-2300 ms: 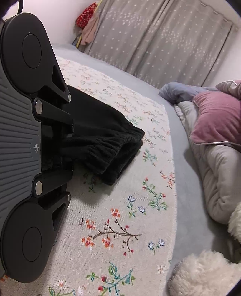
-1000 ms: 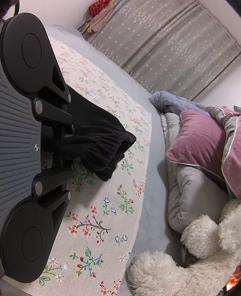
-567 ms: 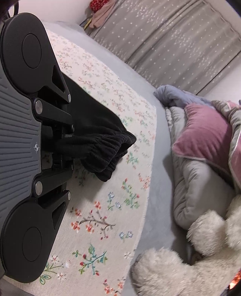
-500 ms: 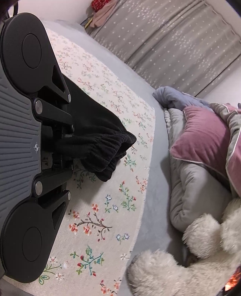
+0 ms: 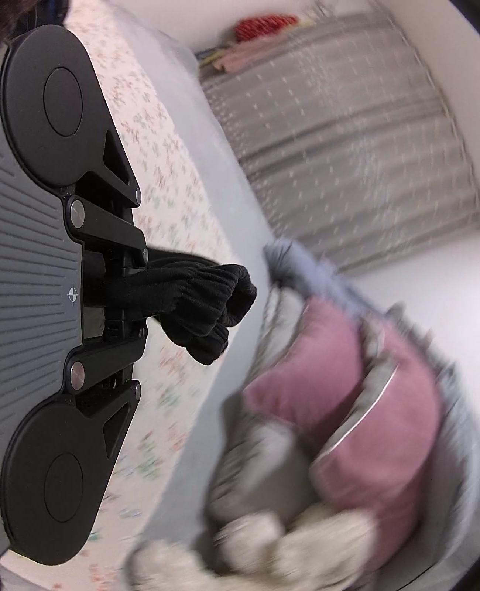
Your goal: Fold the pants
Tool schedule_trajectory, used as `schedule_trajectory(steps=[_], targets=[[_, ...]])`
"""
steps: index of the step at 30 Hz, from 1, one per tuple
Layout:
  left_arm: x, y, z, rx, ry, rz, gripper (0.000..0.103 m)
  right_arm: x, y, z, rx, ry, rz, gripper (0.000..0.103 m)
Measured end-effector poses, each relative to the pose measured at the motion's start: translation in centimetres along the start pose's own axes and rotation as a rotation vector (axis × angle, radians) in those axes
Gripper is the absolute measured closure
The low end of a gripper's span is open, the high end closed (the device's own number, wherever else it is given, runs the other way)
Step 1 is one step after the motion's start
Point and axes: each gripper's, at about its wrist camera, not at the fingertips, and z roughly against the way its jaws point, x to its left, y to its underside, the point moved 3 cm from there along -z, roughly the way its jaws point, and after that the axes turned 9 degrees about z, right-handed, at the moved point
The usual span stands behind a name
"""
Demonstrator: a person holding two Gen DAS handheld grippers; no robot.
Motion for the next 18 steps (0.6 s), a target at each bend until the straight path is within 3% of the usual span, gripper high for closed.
schedule_trajectory(steps=[3,12,14,18], targets=[[-1.2,0.2,1.6,-0.009,0.018,-0.033,0.063,2.8,-0.9,0.7,-0.042,-0.018,0.095,0.096],[-0.7,0.9,5.0,-0.01,0.122,-0.057,0.063,14.5,-0.8,2.0,-0.101,-0.185,0.439,0.095],[0.0,1.1,5.3,0.019,0.18,-0.027,0.063,17.8,-0.4,1.8,-0.092,-0.23,0.489,0.095],[1.9,1.5,4.7,0.114,0.308,0.129,0.06,25.9,2.6,0.5,-0.023,-0.298,0.62,0.094]])
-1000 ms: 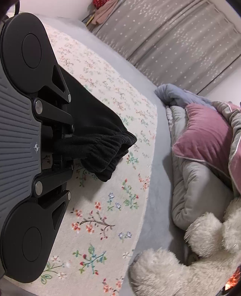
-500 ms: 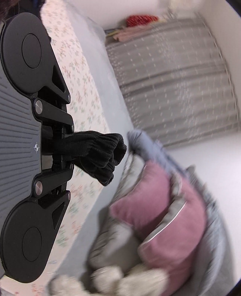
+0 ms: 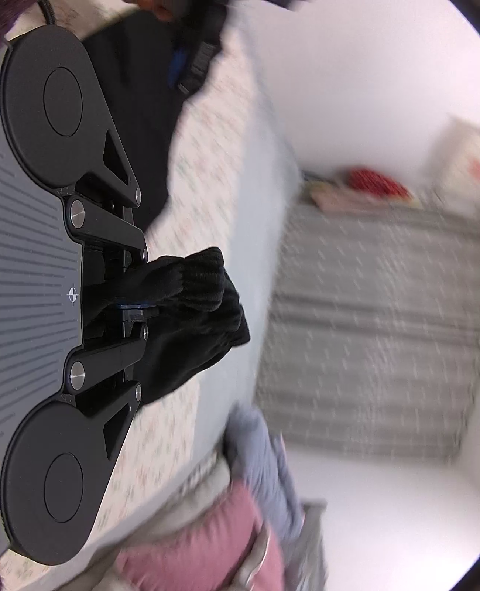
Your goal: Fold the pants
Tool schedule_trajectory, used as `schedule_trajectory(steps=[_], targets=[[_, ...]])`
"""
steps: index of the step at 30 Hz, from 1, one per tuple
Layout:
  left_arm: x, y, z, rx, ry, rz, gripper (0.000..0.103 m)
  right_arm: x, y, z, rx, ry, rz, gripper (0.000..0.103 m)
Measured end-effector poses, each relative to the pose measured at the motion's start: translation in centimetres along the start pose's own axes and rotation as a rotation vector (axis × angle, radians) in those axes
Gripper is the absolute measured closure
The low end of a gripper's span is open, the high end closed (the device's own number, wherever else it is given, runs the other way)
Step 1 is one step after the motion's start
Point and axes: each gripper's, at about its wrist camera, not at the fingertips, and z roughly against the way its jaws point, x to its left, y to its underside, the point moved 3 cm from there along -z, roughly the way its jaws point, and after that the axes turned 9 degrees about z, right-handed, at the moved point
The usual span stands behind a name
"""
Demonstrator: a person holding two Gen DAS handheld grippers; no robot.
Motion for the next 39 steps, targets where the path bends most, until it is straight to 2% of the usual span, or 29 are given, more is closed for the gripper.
schedule_trajectory(steps=[3,6,8,9,10,11,12,13,15,17,19,21,22,25,26,28,30,32,33,36,39], targets=[[1.5,0.6,-1.2,0.081,0.071,0.093,0.06,6.2,1.2,-4.4,0.119,-0.068,0.091,0.09],[2.3,1.4,-2.2,0.135,0.088,0.147,0.059,11.9,4.1,-7.2,0.264,-0.114,0.275,0.084],[2.6,1.9,-2.7,0.165,0.095,0.161,0.059,13.3,5.2,-6.7,0.243,-0.098,0.37,0.08],[2.5,2.0,-2.9,0.175,0.1,0.157,0.058,13.3,5.4,-6.2,0.226,-0.105,0.397,0.075],[2.2,2.2,-3.0,0.184,0.108,0.15,0.057,13.0,5.4,-5.8,0.222,-0.135,0.403,0.064],[1.9,2.4,-3.3,0.195,0.118,0.142,0.056,12.3,5.2,-5.3,0.222,-0.184,0.393,0.056],[1.4,2.5,-3.4,0.204,0.13,0.137,0.055,11.6,4.8,-4.7,0.222,-0.237,0.384,0.043],[1.0,2.6,-3.6,0.211,0.143,0.134,0.054,10.9,4.3,-4.0,0.213,-0.283,0.381,0.035],[0.1,3.0,-3.9,0.225,0.169,0.141,0.05,9.5,3.3,-2.4,0.176,-0.334,0.405,0.034],[-0.4,3.4,-4.5,0.246,0.174,0.155,0.046,8.5,2.8,-1.4,0.158,-0.333,0.463,0.034],[-0.8,3.7,-5.0,0.268,0.173,0.172,0.045,7.9,3.1,-0.8,0.173,-0.334,0.522,0.034],[-0.9,4.0,-5.3,0.292,0.184,0.196,0.043,7.2,3.8,0.4,0.182,-0.392,0.525,0.034],[-1.1,4.1,-5.5,0.303,0.195,0.205,0.041,6.6,3.8,1.5,0.151,-0.442,0.488,0.034],[-1.8,4.4,-5.9,0.323,0.196,0.19,0.035,4.2,3.1,3.7,0.062,-0.573,0.27,0.034],[-2.0,4.5,-6.2,0.327,0.187,0.183,0.035,3.4,3.0,4.0,0.041,-0.597,0.215,0.034],[-2.4,4.8,-6.6,0.33,0.172,0.179,0.036,2.8,2.8,4.4,0.035,-0.593,0.196,0.034],[-2.9,5.1,-6.8,0.328,0.156,0.169,0.041,2.6,3.1,3.9,0.055,-0.545,0.227,0.034],[-3.6,5.2,-7.0,0.314,0.115,0.136,0.058,3.1,3.8,3.4,0.104,-0.507,0.211,0.034],[-3.9,5.3,-7.1,0.305,0.087,0.112,0.072,3.0,4.4,3.2,0.124,-0.497,0.191,0.034],[-3.9,5.4,-7.0,0.289,0.069,0.095,0.076,3.1,4.2,3.4,0.12,-0.504,0.173,0.034],[-3.8,5.3,-6.6,0.278,0.069,0.075,0.079,2.6,3.4,5.2,0.026,-0.644,0.16,0.031]])
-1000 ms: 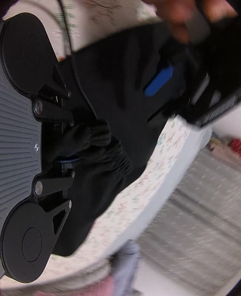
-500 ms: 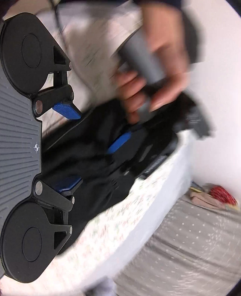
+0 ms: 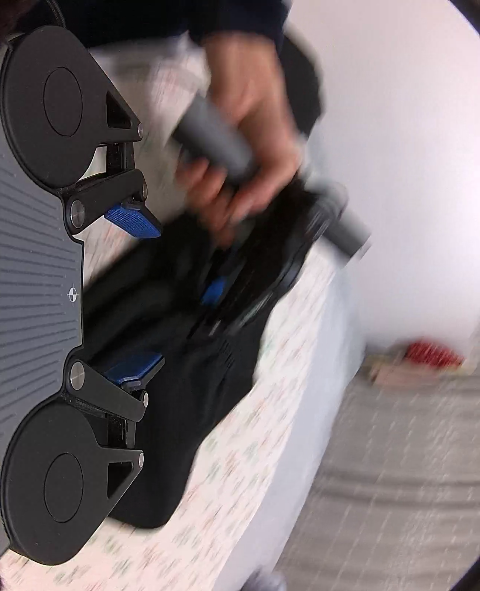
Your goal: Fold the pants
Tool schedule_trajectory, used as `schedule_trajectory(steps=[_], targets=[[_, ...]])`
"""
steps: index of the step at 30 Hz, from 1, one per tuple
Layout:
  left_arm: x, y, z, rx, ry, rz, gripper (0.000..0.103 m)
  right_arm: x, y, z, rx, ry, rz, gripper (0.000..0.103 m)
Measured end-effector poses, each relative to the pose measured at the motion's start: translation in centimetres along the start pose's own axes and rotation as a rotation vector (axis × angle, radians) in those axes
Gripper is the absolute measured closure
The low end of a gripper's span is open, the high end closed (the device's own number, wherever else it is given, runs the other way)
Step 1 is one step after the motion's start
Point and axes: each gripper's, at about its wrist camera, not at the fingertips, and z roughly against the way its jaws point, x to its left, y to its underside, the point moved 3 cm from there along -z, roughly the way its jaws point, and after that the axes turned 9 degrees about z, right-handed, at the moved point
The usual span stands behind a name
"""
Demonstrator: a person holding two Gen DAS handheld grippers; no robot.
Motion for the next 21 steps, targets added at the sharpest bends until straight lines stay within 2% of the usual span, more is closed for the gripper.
schedule_trajectory(steps=[1,2,3,5,6,8,11,14,17,18,21], targets=[[0.1,0.0,0.1,-0.001,0.001,0.004,0.08,-0.1,0.0,1.2,-0.037,-0.031,0.014,0.022],[0.1,0.1,0.2,-0.003,0.001,0.005,0.08,-0.4,-0.2,1.5,-0.063,-0.006,0.02,0.017],[0.2,0.0,0.2,-0.006,0.0,0.002,0.081,-1.1,-0.3,1.3,-0.055,0.064,0.017,0.016],[0.3,0.0,0.2,-0.01,-0.005,-0.003,0.082,-1.6,-0.1,0.0,0.041,0.217,0.053,0.016],[0.3,0.0,0.3,-0.012,-0.005,-0.005,0.082,-1.4,0.0,-0.3,0.065,0.26,0.088,0.016],[0.1,0.0,0.2,-0.012,-0.006,-0.004,0.082,-1.1,-0.1,-0.4,0.06,0.249,0.093,0.018],[0.1,0.0,0.0,-0.008,0.0,0.001,0.082,-1.5,0.1,-1.0,0.079,0.233,0.032,0.018],[0.5,-0.2,-0.1,0.018,0.02,0.029,0.079,-0.8,1.5,-2.4,0.166,0.256,0.118,0.019],[1.2,-0.2,0.0,0.044,0.044,0.082,0.074,1.3,3.7,-5.2,0.284,0.309,0.303,0.031],[1.2,-0.2,0.1,0.052,0.045,0.085,0.073,1.6,4.2,-6.1,0.303,0.323,0.323,0.036],[1.1,0.2,0.5,0.067,0.013,0.054,0.072,1.3,3.9,-6.7,0.293,0.334,0.269,0.048]])
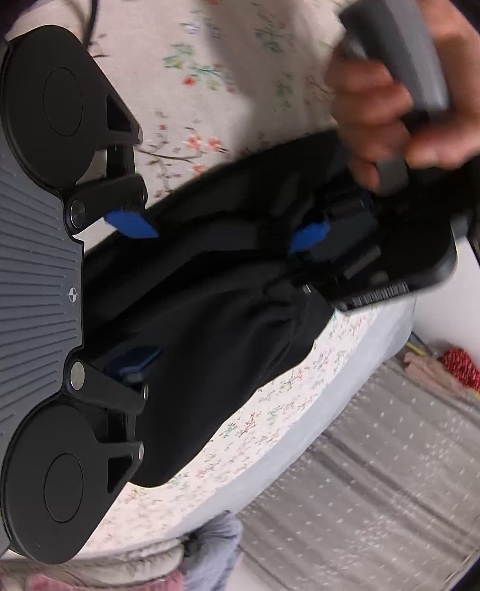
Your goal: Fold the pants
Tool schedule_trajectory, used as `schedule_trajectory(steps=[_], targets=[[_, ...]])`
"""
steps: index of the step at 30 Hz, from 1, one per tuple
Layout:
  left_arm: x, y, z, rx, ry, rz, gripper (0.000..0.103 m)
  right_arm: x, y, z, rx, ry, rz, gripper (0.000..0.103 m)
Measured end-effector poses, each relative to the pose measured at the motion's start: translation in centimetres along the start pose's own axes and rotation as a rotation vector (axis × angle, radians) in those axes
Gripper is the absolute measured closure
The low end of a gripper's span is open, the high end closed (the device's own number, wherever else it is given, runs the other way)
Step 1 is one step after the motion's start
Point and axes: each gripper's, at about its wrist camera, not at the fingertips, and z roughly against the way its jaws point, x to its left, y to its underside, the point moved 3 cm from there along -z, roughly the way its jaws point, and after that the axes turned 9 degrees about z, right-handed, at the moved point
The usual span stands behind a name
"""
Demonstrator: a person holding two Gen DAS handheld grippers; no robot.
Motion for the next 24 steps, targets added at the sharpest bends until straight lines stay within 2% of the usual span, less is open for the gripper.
schedule_trajectory(steps=[5,9,11,14,16,17,18,20,23,24], targets=[[-0.3,0.7,0.5,0.019,-0.054,-0.038,0.073,-1.4,-0.2,0.2,-0.015,-0.038,-0.101,0.054],[-0.4,1.0,0.7,0.019,-0.068,-0.043,0.078,-1.3,-0.3,-0.1,-0.002,-0.055,-0.101,0.068],[-0.1,0.9,0.7,0.019,-0.06,-0.034,0.078,-1.3,-0.4,-0.3,0.005,-0.062,-0.112,0.07],[0.7,0.5,0.5,0.032,-0.015,0.009,0.076,-2.8,-0.5,0.8,-0.026,-0.145,-0.213,0.07],[1.1,0.2,0.2,0.05,0.022,0.041,0.065,-3.6,-0.4,1.8,-0.073,-0.184,-0.254,0.066],[1.2,0.1,0.0,0.051,0.038,0.052,0.064,-3.7,-0.4,1.9,-0.078,-0.176,-0.255,0.065],[1.1,0.1,0.0,0.044,0.042,0.057,0.065,-3.5,-0.4,1.6,-0.064,-0.161,-0.236,0.065],[0.7,0.2,-0.3,0.025,0.028,0.042,0.078,-2.4,-0.3,0.3,-0.017,-0.129,-0.174,0.065],[0.1,0.3,-0.1,-0.001,0.004,0.032,0.086,-1.0,-0.4,-0.5,-0.008,-0.103,-0.094,0.065],[-0.3,0.4,0.1,-0.013,0.003,0.021,0.087,-1.2,-0.5,-0.5,-0.012,-0.097,-0.103,0.07]])
